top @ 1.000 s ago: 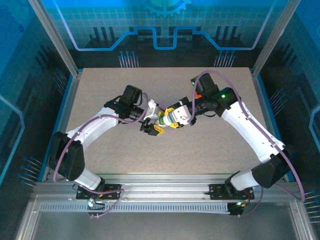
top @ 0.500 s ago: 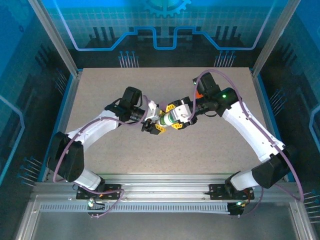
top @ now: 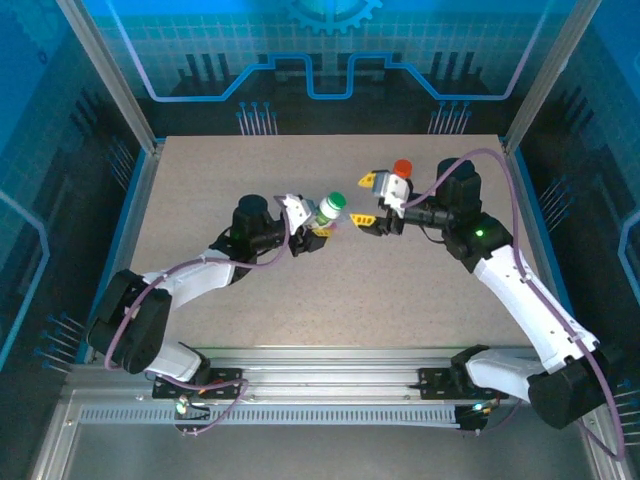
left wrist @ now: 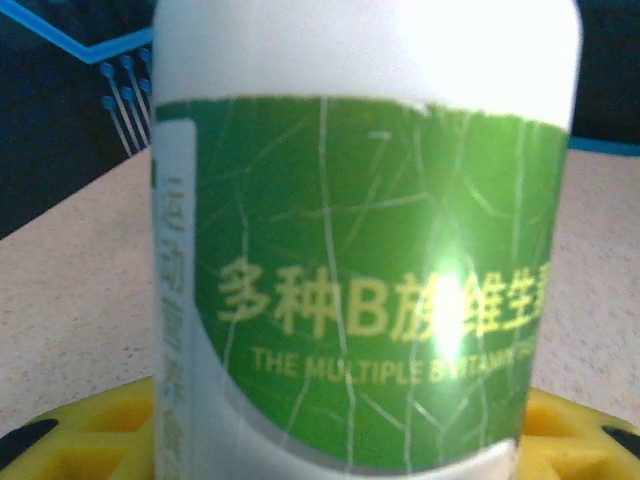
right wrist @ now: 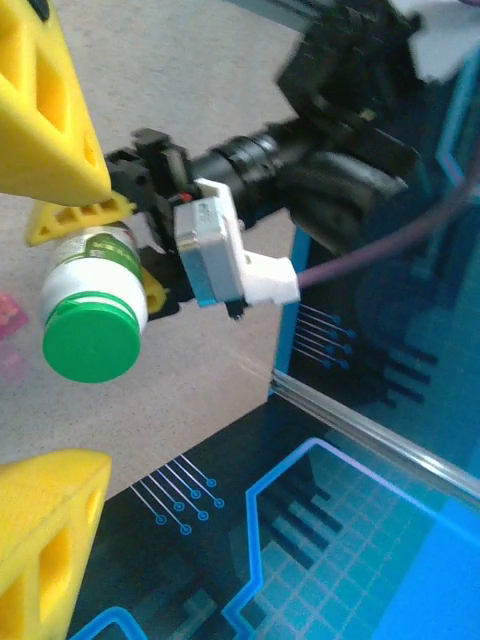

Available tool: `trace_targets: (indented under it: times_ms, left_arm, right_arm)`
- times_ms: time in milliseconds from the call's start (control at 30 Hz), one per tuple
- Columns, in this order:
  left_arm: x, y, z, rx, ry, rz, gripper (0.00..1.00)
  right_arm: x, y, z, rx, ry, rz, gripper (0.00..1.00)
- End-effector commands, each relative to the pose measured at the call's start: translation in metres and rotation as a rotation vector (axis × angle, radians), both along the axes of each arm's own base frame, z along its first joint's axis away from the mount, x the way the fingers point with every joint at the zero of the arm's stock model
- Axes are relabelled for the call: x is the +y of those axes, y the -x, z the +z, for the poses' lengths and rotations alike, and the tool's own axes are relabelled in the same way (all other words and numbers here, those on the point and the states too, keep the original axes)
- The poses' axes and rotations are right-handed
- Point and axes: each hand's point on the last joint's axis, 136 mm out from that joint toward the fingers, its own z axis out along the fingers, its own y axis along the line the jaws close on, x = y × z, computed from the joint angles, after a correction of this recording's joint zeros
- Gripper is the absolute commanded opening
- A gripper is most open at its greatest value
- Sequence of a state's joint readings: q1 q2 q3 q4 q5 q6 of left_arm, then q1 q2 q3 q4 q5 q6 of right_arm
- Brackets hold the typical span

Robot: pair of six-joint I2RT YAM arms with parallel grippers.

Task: Sort the pills into containers

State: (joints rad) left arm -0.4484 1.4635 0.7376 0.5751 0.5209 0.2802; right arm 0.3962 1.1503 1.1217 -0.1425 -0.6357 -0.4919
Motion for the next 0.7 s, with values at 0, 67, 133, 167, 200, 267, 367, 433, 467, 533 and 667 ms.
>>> trace_targets:
  times_ms: [0, 67, 133, 167, 200, 267, 367, 433, 467, 533, 667]
  left_arm:
    - [0.001, -0.002, 0.052, -0.164, 0.129, 0.081, 0.0]
    - [0.007, -0.007, 0.055, -0.235, 0.121, 0.186, 0.0]
    - [0.013, -0.012, 0.057, -0.287, 0.114, 0.264, 0.0]
    - [0.015, -0.015, 0.055, -0.297, 0.108, 0.281, 0.0]
    - [0.015, -0.017, 0.053, -0.303, 0.097, 0.285, 0.0]
    - [0.013, -0.018, 0.049, -0.311, 0.087, 0.28, 0.0]
    - [0.012, -0.018, 0.05, -0.333, 0.096, 0.285, 0.0]
    - [0.011, -0.018, 0.05, -0.342, 0.093, 0.289, 0.0]
    - [0.01, -0.018, 0.049, -0.343, 0.087, 0.285, 0.0]
    - [0.008, -0.018, 0.045, -0.345, 0.072, 0.278, 0.0]
    - [0.007, -0.02, 0.041, -0.354, 0.062, 0.279, 0.0]
  right_arm:
    - [0.004, -0.006, 0.02, 0.074, -0.109, -0.013, 0.67]
    - [0.0, -0.026, 0.024, 0.188, -0.136, -0.129, 0.66]
    - [-0.003, -0.042, 0.028, 0.324, -0.19, -0.233, 0.66]
    - [-0.002, -0.048, 0.028, 0.393, -0.214, -0.271, 0.67]
    - [-0.001, -0.053, 0.026, 0.451, -0.227, -0.299, 0.67]
    - [0.004, -0.062, 0.019, 0.563, -0.241, -0.362, 0.67]
    - [0.018, -0.061, 0.003, 0.649, -0.184, -0.366, 0.73]
    - [0.026, -0.058, -0.009, 0.671, -0.116, -0.384, 0.77]
    - [0.031, -0.058, -0.016, 0.688, -0.08, -0.397, 0.77]
    - [0.036, -0.059, -0.025, 0.735, -0.044, -0.413, 0.77]
    - [0.043, -0.063, -0.039, 0.821, -0.021, -0.44, 0.76]
